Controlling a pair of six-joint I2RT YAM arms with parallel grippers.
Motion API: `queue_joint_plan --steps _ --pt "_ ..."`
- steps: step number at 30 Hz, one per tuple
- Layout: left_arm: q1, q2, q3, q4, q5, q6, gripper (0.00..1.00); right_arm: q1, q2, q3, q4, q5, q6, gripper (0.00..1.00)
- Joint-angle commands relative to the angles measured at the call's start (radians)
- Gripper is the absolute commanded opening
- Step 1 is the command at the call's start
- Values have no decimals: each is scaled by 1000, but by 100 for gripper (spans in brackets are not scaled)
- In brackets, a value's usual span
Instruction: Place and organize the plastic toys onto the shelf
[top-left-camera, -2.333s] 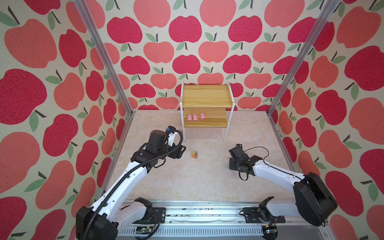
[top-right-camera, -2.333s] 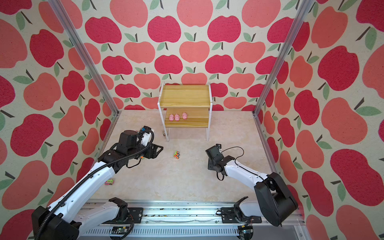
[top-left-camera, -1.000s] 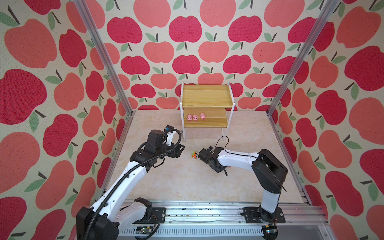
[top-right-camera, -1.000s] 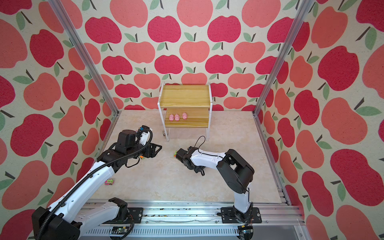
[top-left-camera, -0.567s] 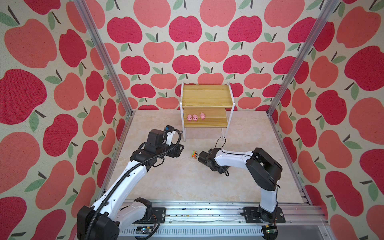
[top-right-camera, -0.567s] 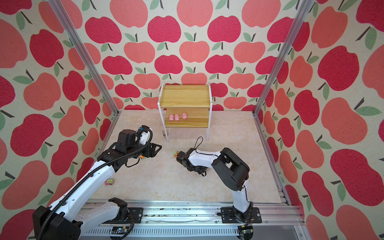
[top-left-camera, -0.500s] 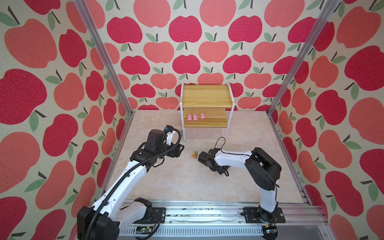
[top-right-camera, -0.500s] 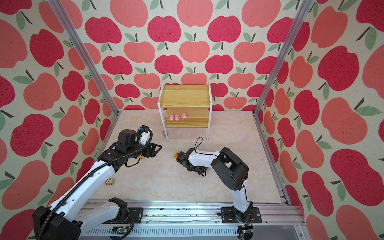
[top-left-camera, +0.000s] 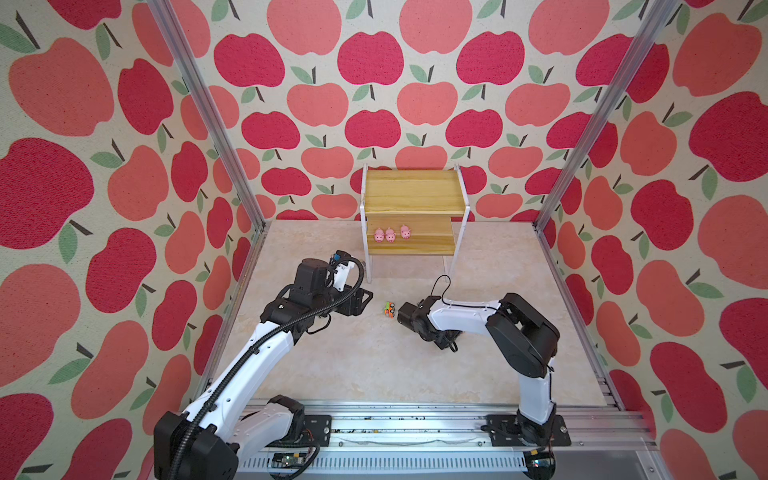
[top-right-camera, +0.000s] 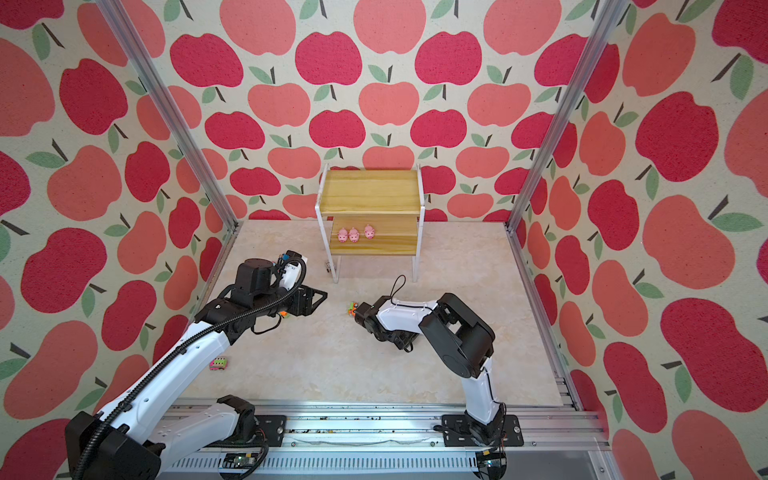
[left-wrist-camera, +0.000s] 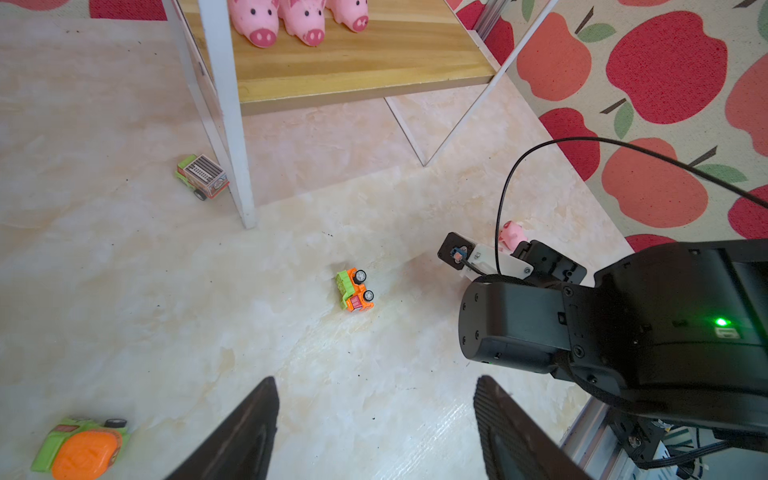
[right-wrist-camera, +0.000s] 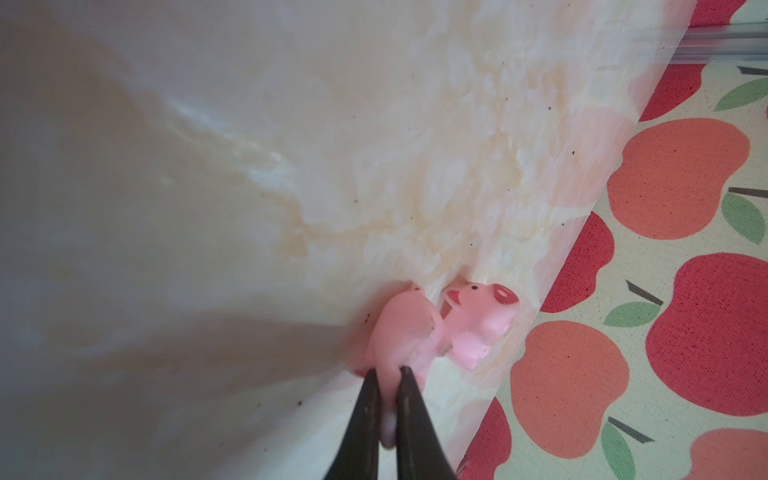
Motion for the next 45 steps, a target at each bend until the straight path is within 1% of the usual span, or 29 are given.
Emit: queue_joint_plan --steps 1,6,10,13,19,24,28,33,36,38,42,43,45 --pt "-7 -17 9 18 16 19 77 -8 -75 -17 39 -77 17 8" --pt "-5 -15 11 20 15 17 77 -7 -184 -27 142 -184 58 6" --pt "-6 -14 9 18 14 17 77 -15 -285 -86 305 -307 125 6" --pt "-7 -15 9 18 11 17 77 -23 -352 -164 487 -412 201 4" --pt "-7 -13 8 20 9 17 77 -65 -440 -355 852 -541 376 3" --pt "-8 -10 6 20 10 17 77 -130 -503 -515 1062 -622 491 3" --pt "-13 -19 6 15 -2 23 77 -211 -532 -634 1149 -704 556 3" --pt "-16 -18 6 16 0 23 77 -291 -601 -745 1187 -734 578 5" --pt "-16 -15 7 17 3 22 77 -314 -646 -756 1102 -709 555 10" --pt "-16 -15 8 18 5 22 77 -330 -674 -758 1036 -696 544 15" --pt "-18 -20 6 16 1 23 77 -331 -754 -724 845 -604 489 33" --pt "-18 -20 6 17 0 23 77 -332 -770 -718 812 -583 475 36" --pt "-19 -18 6 17 2 23 77 -335 -794 -698 733 -546 450 38"
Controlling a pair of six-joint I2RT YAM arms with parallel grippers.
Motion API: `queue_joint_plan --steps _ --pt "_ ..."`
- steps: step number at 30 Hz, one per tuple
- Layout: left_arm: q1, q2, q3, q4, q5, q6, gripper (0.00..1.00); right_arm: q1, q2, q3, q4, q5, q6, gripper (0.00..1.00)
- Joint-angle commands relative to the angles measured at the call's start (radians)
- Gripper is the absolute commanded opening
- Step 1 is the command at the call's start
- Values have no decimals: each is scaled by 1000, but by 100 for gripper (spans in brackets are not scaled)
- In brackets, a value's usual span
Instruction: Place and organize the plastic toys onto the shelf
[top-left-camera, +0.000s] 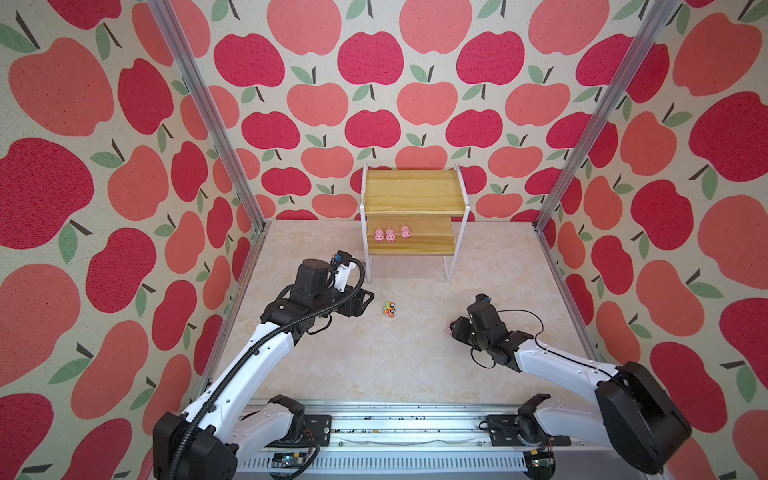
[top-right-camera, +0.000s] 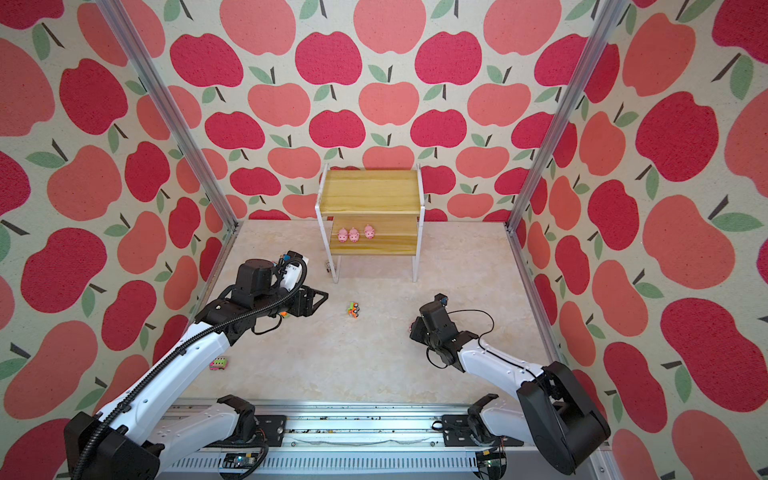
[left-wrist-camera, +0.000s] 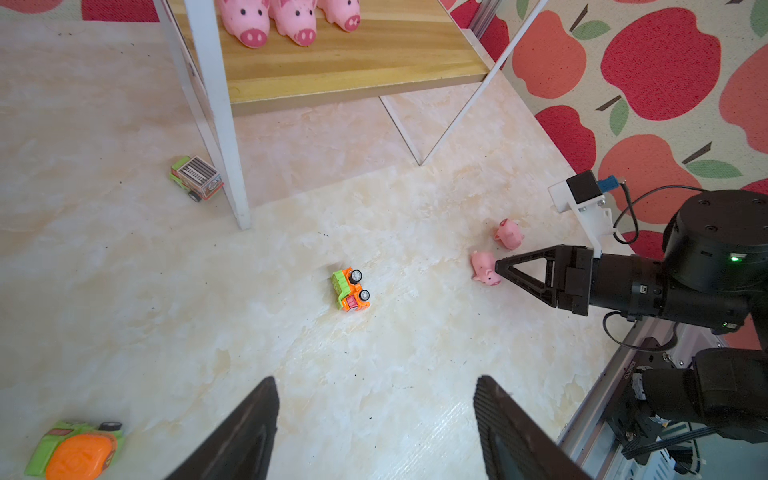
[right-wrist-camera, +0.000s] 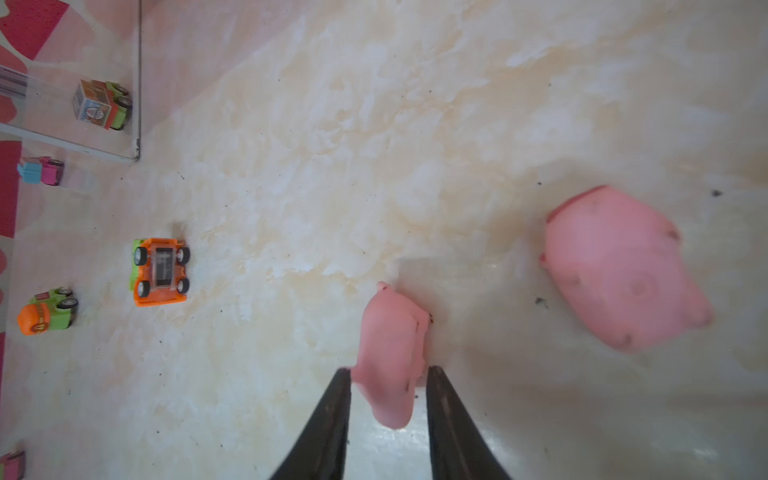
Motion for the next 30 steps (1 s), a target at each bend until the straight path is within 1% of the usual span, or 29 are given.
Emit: queue_joint_plan --steps 1,4,8,11,13,15,19,22,26,29,30 --pt "-7 -14 6 15 3 22 77 -7 -44 53 -208 97 -65 39" --pt "-10 -16 6 14 1 24 77 0 -72 89 -287 148 -119 41" --pt "-14 -14 5 13 -1 24 77 68 -46 171 -383 259 -188 43" --pt "-15 -12 6 13 -4 26 77 145 24 245 -437 334 -211 46" --pt "-15 -11 6 11 -7 26 77 218 91 300 -464 408 -229 48" --pt "-16 -11 6 11 -9 27 77 268 169 366 -500 450 -243 49" --pt "-18 -10 6 10 -12 29 77 325 349 497 -611 530 -253 49" --pt "-20 -8 6 9 -13 30 77 334 435 551 -667 564 -250 49" --pt "-21 -7 6 11 -12 32 77 327 481 566 -685 568 -254 48" --pt "-21 -7 5 11 -11 32 77 315 507 564 -681 554 -261 45" --pt "-21 -7 6 10 -9 32 77 312 513 560 -669 546 -265 42"
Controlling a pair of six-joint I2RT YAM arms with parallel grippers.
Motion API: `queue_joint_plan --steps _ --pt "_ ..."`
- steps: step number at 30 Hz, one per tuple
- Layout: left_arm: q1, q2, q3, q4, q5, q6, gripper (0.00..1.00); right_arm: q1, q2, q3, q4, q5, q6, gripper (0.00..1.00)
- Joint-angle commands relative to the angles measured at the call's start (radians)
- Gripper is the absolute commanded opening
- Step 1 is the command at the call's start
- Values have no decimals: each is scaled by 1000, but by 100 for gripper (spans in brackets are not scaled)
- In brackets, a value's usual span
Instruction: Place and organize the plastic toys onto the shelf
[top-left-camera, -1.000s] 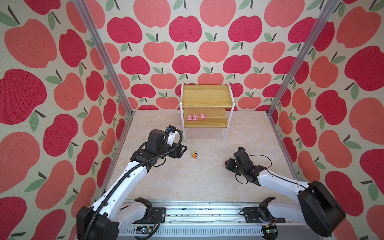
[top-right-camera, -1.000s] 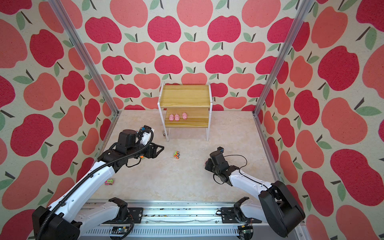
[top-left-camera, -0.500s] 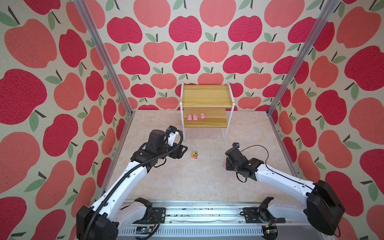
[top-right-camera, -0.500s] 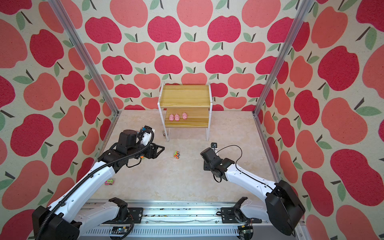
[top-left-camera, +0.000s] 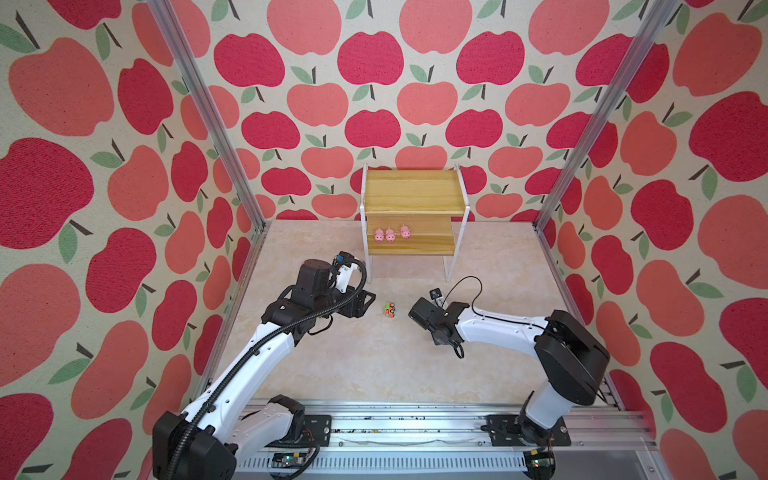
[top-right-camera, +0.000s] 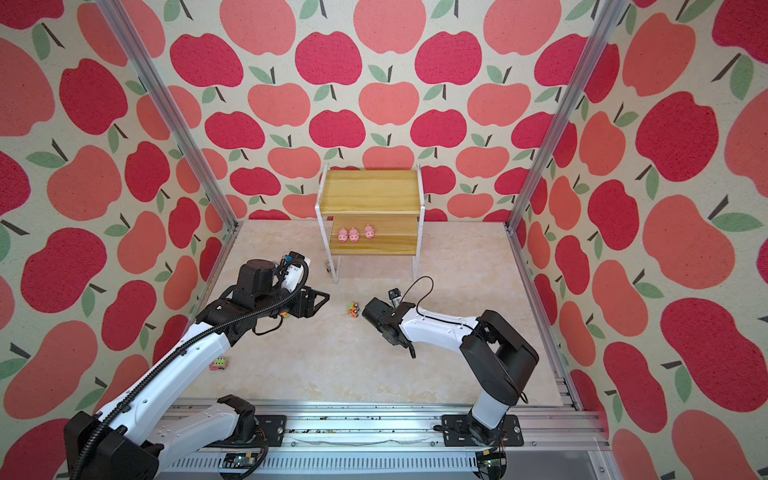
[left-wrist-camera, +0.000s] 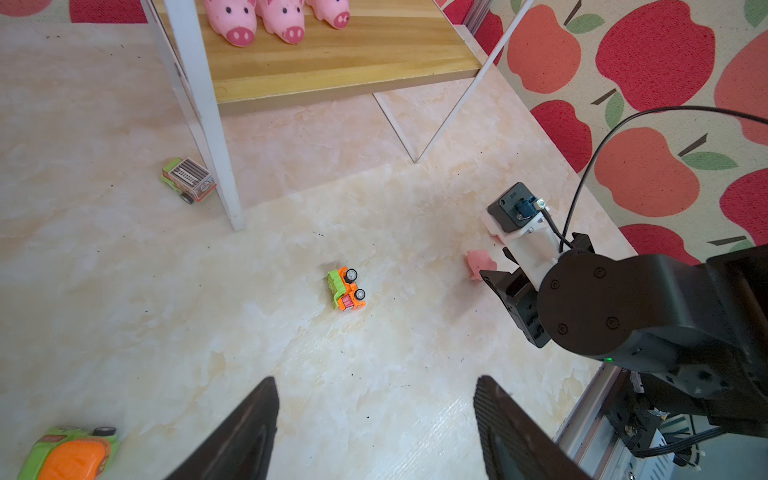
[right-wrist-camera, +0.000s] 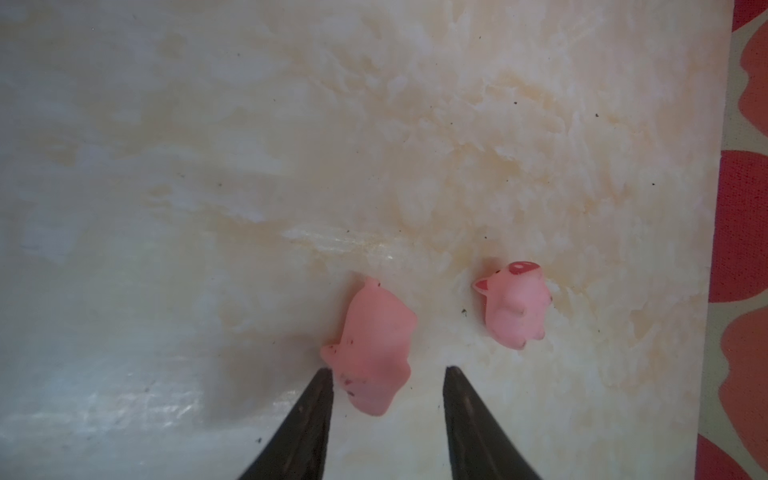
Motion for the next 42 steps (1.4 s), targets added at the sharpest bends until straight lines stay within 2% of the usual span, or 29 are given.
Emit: queue_joint_plan --steps 1,9,15,19,23,32,38,42 --pt "-5 -7 6 10 -8 25 77 -13 22 14 -23 11 -21 39" --pt "-5 -4 6 10 -12 26 77 -57 -5 -35 75 -73 -50 11" --pt "-5 0 7 8 -12 26 77 -78 -141 -114 207 -166 -96 2" --pt "-5 1 7 10 -13 27 77 -82 -232 -160 326 -262 -94 2" --pt "-5 2 7 9 -13 28 77 -92 -272 -211 484 -381 -38 3" --pt "-7 -3 6 8 -12 26 77 -208 -185 -338 813 -662 145 4" --pt "-6 -7 6 9 -14 28 77 -277 -142 -397 890 -730 161 10" --pt "-7 -4 6 11 -11 28 77 -282 -191 -392 813 -677 96 24"
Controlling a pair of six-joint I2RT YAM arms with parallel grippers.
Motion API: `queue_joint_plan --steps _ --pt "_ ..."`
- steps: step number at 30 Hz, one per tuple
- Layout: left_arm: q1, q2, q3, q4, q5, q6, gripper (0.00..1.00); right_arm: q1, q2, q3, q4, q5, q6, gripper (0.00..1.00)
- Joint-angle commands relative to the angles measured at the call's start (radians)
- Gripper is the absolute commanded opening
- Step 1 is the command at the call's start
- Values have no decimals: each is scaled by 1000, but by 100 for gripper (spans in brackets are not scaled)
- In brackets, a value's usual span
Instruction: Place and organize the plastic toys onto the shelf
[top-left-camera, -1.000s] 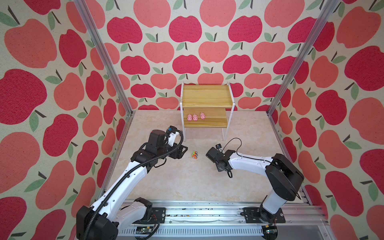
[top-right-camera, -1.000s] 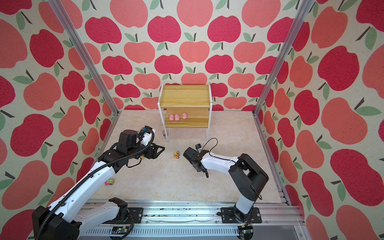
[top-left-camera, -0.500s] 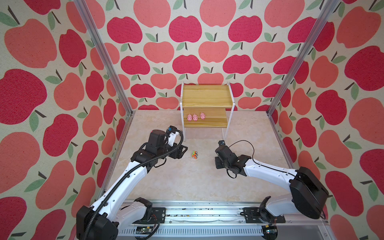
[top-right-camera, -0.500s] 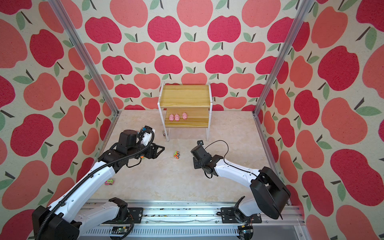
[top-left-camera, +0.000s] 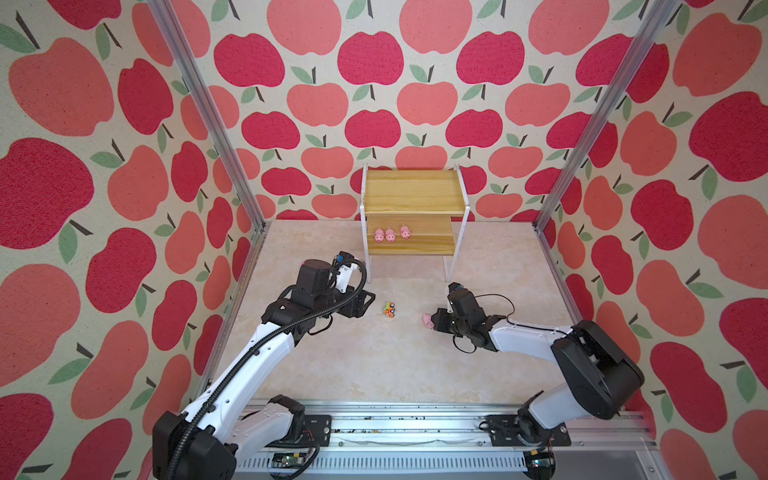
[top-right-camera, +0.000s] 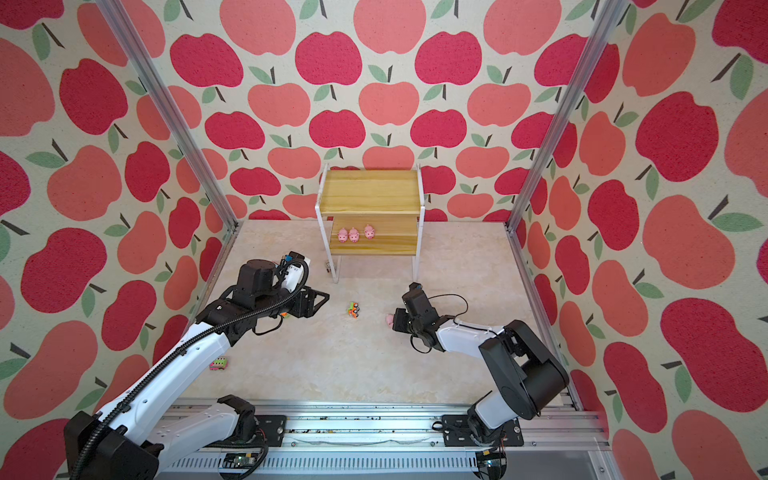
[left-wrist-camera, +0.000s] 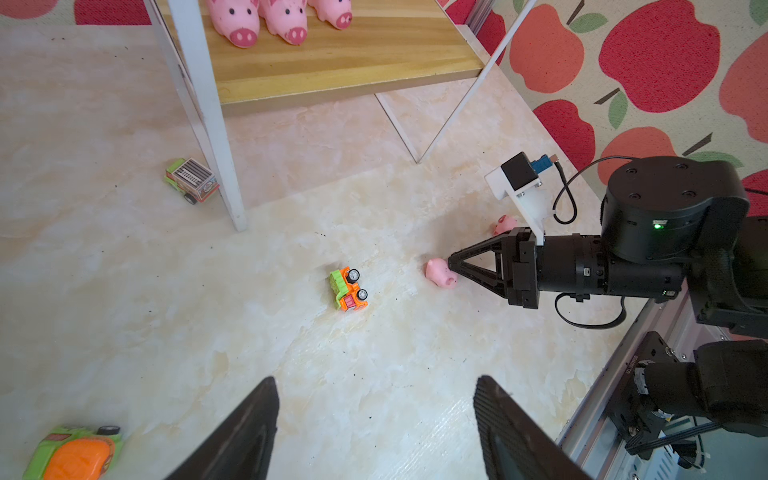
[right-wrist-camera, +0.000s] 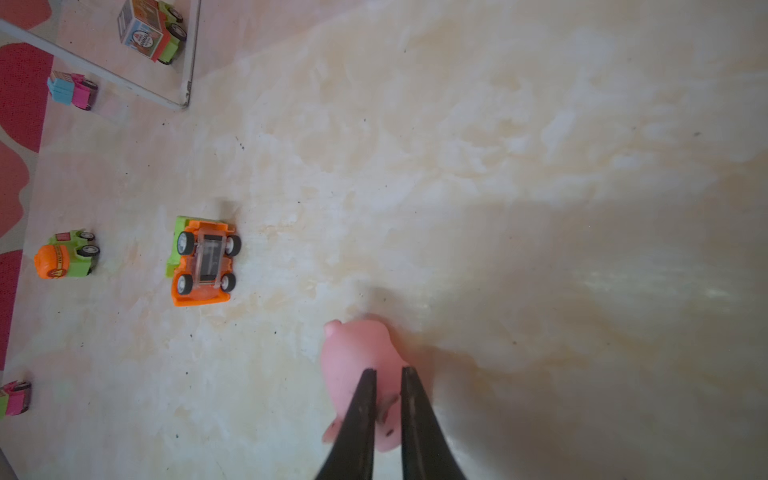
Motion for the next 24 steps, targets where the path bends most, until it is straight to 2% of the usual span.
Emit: queue_joint_plan --steps 1,5,11,17,24 --pt "-6 -4 6 11 -5 25 77 -4 -44 -16 -46 4 -56 28" --pt "-6 2 6 11 -4 25 77 -4 -127 -38 -73 49 -165 42" --pt "-6 6 6 9 -9 29 77 35 -222 -164 94 86 -298 53" --pt "-6 9 3 10 -12 33 77 150 -192 -250 285 216 -421 55" --pt "-6 36 1 16 -11 36 77 181 -29 -367 625 277 -471 52"
